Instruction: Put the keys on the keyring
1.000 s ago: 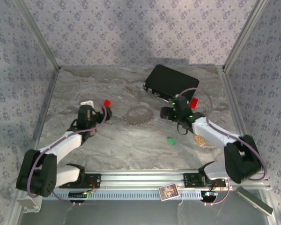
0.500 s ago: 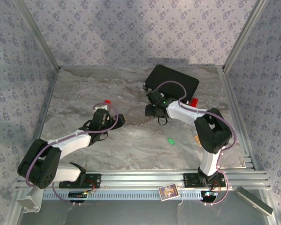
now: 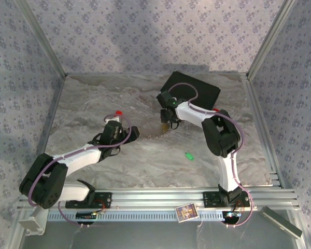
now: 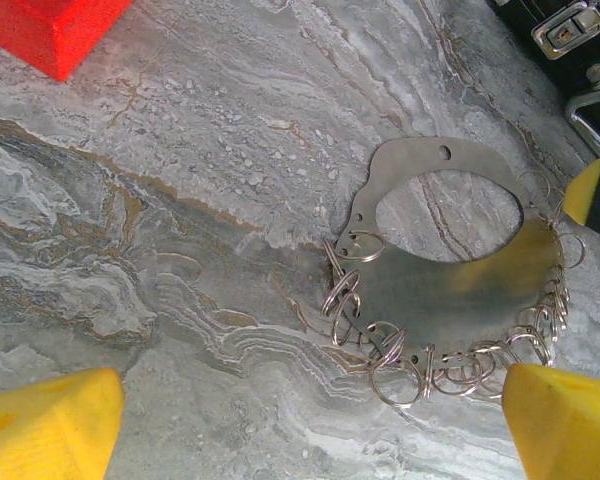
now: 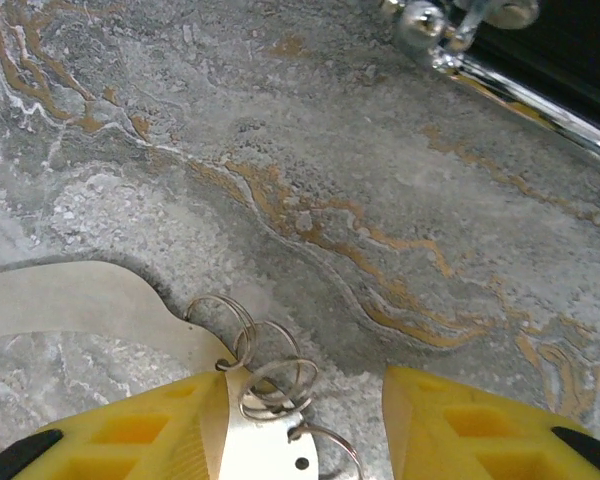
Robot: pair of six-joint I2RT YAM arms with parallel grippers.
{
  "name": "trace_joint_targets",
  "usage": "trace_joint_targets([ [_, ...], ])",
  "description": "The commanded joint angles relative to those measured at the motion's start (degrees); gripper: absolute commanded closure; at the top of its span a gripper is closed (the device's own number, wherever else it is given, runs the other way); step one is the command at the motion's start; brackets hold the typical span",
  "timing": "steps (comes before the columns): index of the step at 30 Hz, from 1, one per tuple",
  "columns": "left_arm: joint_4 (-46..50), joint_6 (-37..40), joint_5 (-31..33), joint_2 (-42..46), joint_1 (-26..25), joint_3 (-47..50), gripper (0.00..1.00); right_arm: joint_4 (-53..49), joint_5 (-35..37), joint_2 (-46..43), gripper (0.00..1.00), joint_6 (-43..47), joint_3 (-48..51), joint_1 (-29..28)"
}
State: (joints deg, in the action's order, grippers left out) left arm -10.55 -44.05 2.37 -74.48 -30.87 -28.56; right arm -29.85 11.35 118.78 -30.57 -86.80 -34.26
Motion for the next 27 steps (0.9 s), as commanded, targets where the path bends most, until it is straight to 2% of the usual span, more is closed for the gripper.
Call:
trace_joint_targets([
  [1,-1.5,-0.5,0.6,0.3,-0.4,0.2,0.03,-3.0,0.3,2.4,0.54,0.7,-2.7,0.0],
  [8,-0.2,-0.4,1.3,0.9,-0.4,-0.3,0.01,-3.5,0.7,3.5,0.62,0.7,-2.9,-0.5],
  [19,1.6,0.0,3.2,2.0,-0.4,-0.5,0.01,-3.6,2.3,-2.7,0.84,1.1,4.5,-1.7],
  [27,1.5,0.9,2.9,2.8,-0.4,-0.7,0.0,-2.2,0.3,-9.9,0.88,2.0,13.6,-2.2],
])
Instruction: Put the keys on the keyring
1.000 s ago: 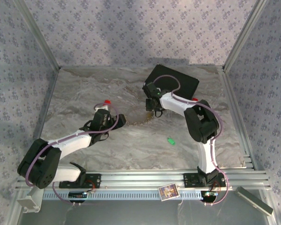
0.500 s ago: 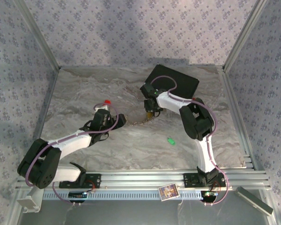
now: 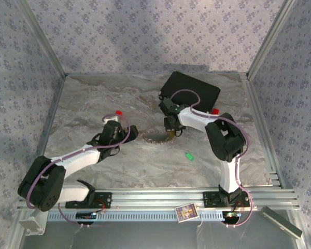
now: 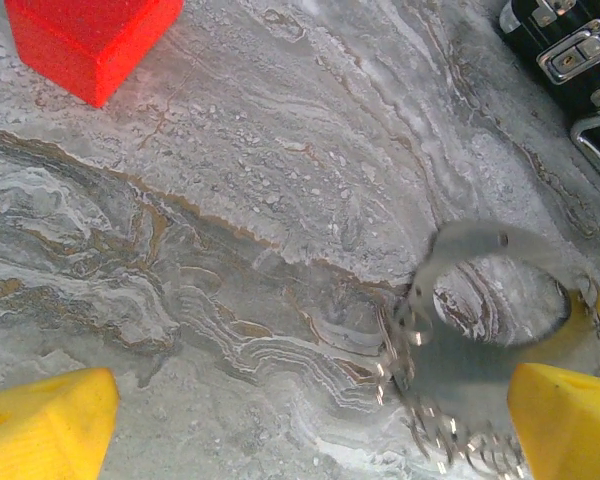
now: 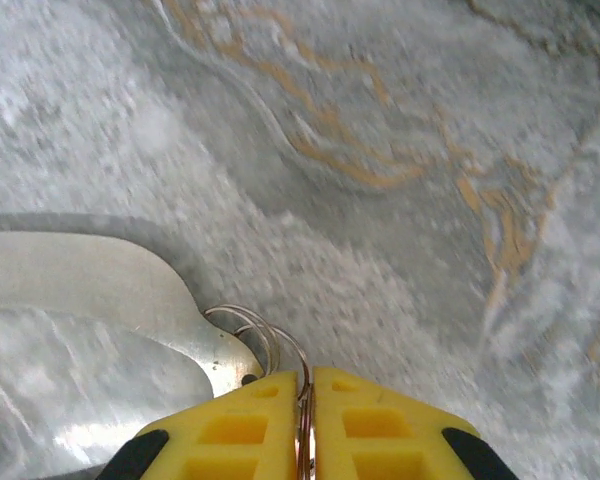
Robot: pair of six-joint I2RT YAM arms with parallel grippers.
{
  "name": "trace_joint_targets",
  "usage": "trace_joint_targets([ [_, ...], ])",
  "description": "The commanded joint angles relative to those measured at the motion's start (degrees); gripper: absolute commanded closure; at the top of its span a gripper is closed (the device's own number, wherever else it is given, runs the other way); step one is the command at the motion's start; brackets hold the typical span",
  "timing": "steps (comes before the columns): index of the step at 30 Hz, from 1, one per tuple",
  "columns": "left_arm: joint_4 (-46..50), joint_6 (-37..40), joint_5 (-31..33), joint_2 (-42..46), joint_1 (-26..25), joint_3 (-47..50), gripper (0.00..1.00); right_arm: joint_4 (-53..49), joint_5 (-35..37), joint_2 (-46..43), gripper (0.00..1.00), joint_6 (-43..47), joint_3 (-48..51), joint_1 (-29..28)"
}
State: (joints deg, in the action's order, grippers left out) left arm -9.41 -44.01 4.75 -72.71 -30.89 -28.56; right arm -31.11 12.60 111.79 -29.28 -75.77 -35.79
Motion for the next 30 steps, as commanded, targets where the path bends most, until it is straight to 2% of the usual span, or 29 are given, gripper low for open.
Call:
trace_joint_targets([
  [1,0.4,1.0,0.3,1.1,-0.4,-0.8,0.0,-1.1,-1.2,-3.8,0.88,0.6,3.6,-0.7],
  [5,0.2,1.1,-2.1,0.1,-0.4,-1.4,0.01,-2.8,-1.1,-5.8,0.86,0.3,6.1,-0.5],
  [9,-1.2,0.8,-6.3,-2.1,-0.4,-1.6,0.03,-2.4,-1.6,-7.2,0.79,0.7,6.6,0.2],
  [12,-0.7,2.6,-9.9,-3.2,-0.6,-2.3,0.05,-1.1,-2.3,-10.5,0.7,0.8,6.9,0.2],
  [15,3.8,5.1,-11.0,-3.3,-0.9,-4.2,0.07,0.7,-3.4,-15.3,0.61,-0.6,10.8,0.5],
  [19,6.7,4.2,-11.6,-3.1,-1.9,-4.9,0.11,1.9,-5.9,-19.5,0.6,-3.7,14.4,-0.3],
  [22,6.9,-0.3,-12.1,-2.7,-2.5,-3.4,0.15,2.5,-7.9,-21.0,0.6,-4.5,15.4,-3.6],
  [24,6.3,-3.6,-11.3,-1.4,-2.6,-1.6,0.16,3.0,-6.6,-21.4,0.6,-0.3,14.9,-7.1],
  [26,7.0,-5.8,-8.4,0.7,-2.5,0.1,0.16,4.7,-1.0,-21.7,0.61,5.5,14.7,-10.4],
  [30,10.0,-6.6,-0.3,6.0,-2.3,2.3,0.15,16.9,2.6,-21.8,0.62,22.6,17.1,-13.2],
])
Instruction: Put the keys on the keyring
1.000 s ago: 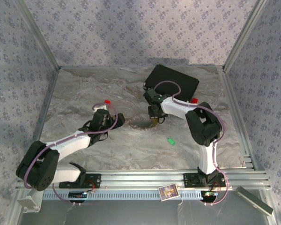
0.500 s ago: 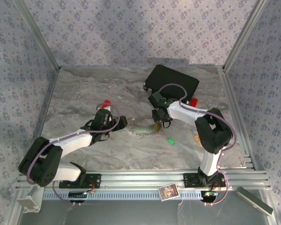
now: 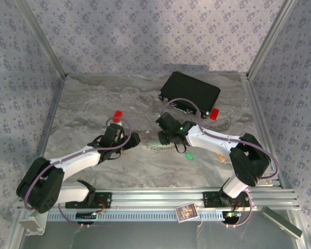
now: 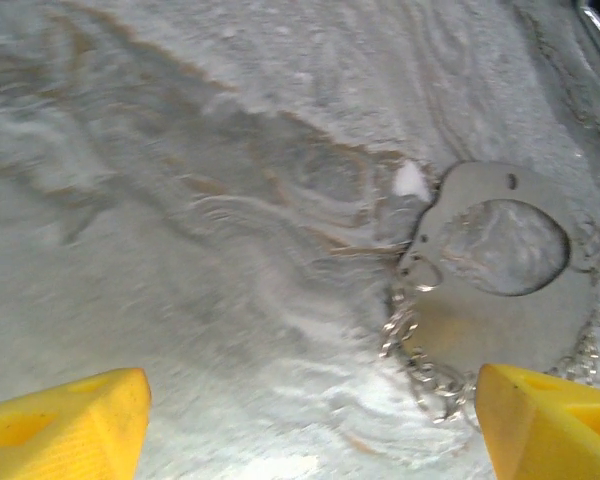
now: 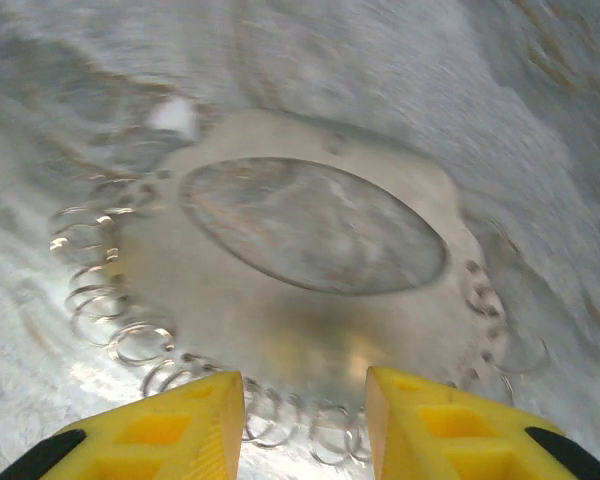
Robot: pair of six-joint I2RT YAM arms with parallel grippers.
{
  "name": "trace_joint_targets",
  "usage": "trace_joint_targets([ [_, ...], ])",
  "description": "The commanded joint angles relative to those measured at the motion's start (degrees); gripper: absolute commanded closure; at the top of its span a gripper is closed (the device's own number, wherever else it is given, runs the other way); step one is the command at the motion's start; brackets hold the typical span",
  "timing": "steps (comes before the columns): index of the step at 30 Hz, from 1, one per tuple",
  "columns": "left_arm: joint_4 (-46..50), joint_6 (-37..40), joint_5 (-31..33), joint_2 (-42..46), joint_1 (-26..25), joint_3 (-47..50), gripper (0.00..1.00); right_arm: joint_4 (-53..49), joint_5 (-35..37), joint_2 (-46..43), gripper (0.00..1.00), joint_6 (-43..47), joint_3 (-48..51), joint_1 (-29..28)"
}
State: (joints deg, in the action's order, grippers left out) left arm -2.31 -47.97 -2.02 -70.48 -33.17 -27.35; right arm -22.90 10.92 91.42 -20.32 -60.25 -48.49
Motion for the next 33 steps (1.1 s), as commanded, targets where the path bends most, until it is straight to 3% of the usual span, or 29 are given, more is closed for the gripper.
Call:
trace_joint_targets([
  [1,3.1,-2.9,7.9,4.8,0.2,1.7,0.14,13.1,2.9,-1.5,0.62,16.8,2.4,-0.3],
  [4,1.8,-3.7,10.8,8.0,0.8,3.6,0.13,25.6,-5.9,-1.4,0.6,29.8,6.1,0.5],
  [7,1.2,-4.2,13.2,10.8,1.0,4.6,0.12,29.5,-14.3,0.9,0.58,40.8,7.3,1.6],
  [14,-1.2,-5.2,17.3,17.7,1.1,8.4,0.11,28.2,-16.7,7.7,0.56,64.4,6.7,1.1],
  [22,-1.2,-4.3,18.7,22.4,1.3,10.2,0.12,25.1,-18.2,13.0,0.57,68.2,1.3,1.9],
  [33,0.3,-5.3,20.4,28.8,1.3,13.2,0.12,18.4,-20.4,17.9,0.67,70.6,-5.4,3.4],
])
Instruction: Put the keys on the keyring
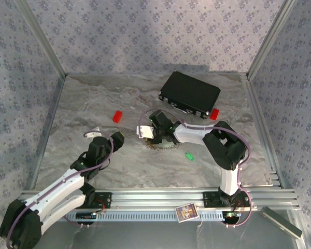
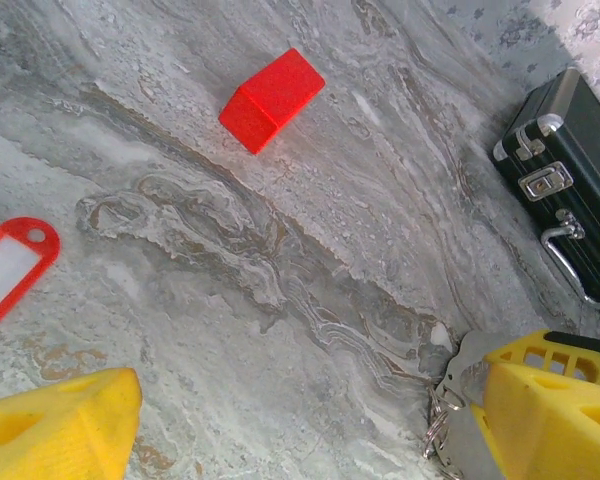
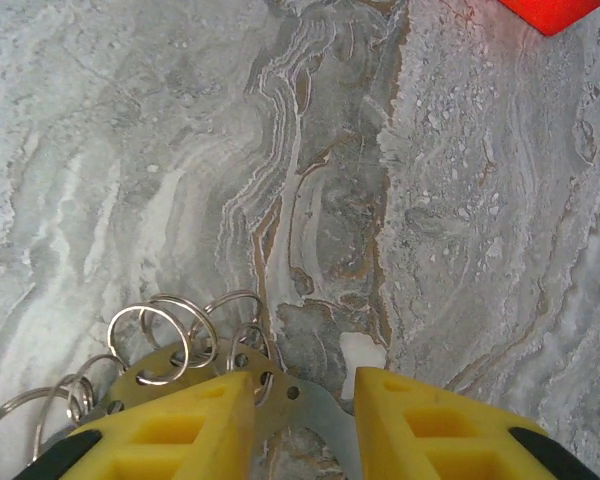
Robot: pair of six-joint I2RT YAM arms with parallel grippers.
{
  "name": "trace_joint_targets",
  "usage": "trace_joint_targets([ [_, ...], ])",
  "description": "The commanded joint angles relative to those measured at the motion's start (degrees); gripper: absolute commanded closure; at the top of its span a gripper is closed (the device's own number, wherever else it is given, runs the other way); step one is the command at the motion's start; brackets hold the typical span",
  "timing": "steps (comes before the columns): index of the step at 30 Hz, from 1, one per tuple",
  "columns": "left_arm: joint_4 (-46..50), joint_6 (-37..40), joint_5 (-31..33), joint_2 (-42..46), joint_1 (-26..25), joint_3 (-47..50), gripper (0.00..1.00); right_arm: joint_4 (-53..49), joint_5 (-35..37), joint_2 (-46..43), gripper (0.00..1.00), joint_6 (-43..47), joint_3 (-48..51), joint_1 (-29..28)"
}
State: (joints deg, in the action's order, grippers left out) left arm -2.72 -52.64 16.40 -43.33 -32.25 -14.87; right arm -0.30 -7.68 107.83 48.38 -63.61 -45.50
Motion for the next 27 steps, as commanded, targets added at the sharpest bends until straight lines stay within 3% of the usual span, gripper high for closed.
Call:
trace_joint_targets([
  [1,0.8,-0.6,2.2,2.1,0.3,0.8,0.12,-4.6,-2.1,1.7,0.67,2.0,-2.2,0.5],
  [16,1.0,-0.5,2.9,3.5,0.5,1.2,0.12,-7.1,-3.5,4.1,0.66,2.4,-4.2,0.9],
  [27,0.8,-0.5,3.1,3.3,0.4,1.3,0.13,-6.7,-3.8,5.4,0.75,2.3,-6.3,0.6],
])
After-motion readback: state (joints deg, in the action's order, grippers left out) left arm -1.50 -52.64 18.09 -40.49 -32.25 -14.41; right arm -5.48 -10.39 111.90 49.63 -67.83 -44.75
